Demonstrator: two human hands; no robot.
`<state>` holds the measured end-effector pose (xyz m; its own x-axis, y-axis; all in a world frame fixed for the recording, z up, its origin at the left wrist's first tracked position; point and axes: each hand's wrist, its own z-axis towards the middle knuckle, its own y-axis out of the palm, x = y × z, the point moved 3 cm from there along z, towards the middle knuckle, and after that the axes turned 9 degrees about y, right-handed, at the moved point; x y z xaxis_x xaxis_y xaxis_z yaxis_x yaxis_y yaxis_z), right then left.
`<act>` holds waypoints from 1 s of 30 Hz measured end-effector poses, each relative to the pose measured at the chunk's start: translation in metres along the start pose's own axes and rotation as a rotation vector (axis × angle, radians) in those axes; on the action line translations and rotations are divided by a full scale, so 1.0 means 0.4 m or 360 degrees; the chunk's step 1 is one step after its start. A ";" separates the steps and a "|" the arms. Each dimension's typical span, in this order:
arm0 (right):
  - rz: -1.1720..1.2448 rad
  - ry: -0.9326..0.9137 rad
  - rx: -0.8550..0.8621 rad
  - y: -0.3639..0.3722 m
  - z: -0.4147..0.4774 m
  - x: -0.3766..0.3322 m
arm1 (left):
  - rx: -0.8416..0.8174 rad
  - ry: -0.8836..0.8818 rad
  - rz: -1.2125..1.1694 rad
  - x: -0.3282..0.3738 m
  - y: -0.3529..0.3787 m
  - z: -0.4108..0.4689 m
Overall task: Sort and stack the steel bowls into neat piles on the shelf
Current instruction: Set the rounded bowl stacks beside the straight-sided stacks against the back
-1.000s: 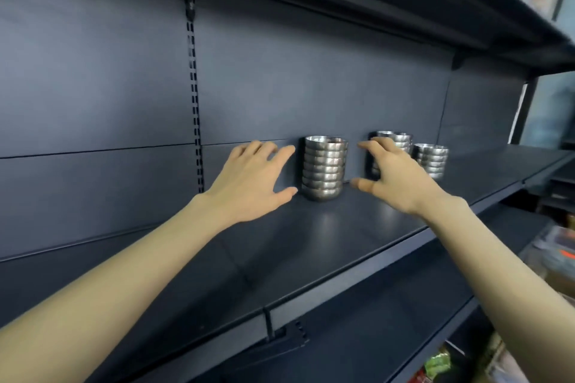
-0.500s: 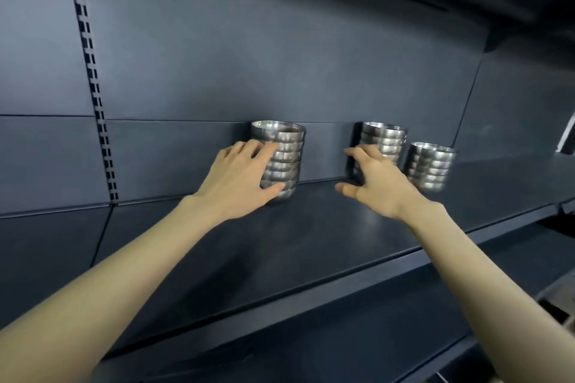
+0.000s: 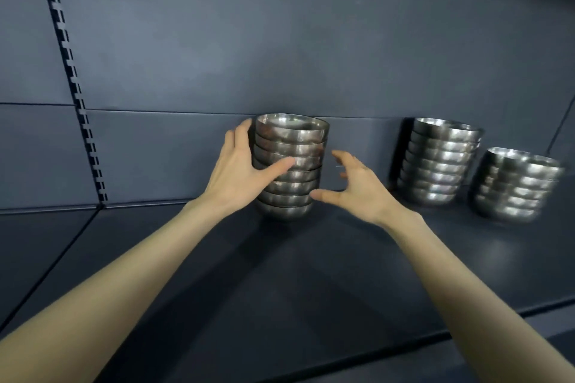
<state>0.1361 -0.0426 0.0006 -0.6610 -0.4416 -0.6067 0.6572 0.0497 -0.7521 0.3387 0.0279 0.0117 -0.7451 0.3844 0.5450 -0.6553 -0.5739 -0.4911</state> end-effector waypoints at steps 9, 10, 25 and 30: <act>0.0550 0.0135 -0.0424 0.095 0.098 0.078 | 0.0092 -0.0328 -0.0581 -0.056 0.056 0.058; 0.0600 0.0122 -0.0472 0.104 0.106 0.081 | 0.0083 -0.0326 -0.0615 -0.056 0.061 0.058; 0.0958 -0.0121 -0.0545 0.176 0.137 0.095 | 0.0015 -0.0306 -0.0676 -0.076 0.087 0.048; 0.0992 -0.0079 -0.0559 0.184 0.137 0.098 | -0.0007 -0.0298 -0.0679 -0.078 0.091 0.043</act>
<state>0.1785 -0.1055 -0.0643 -0.1777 -0.2767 -0.9444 0.7463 0.5876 -0.3126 0.3401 -0.0173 -0.0114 -0.3738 0.4481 0.8121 -0.8993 -0.3895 -0.1990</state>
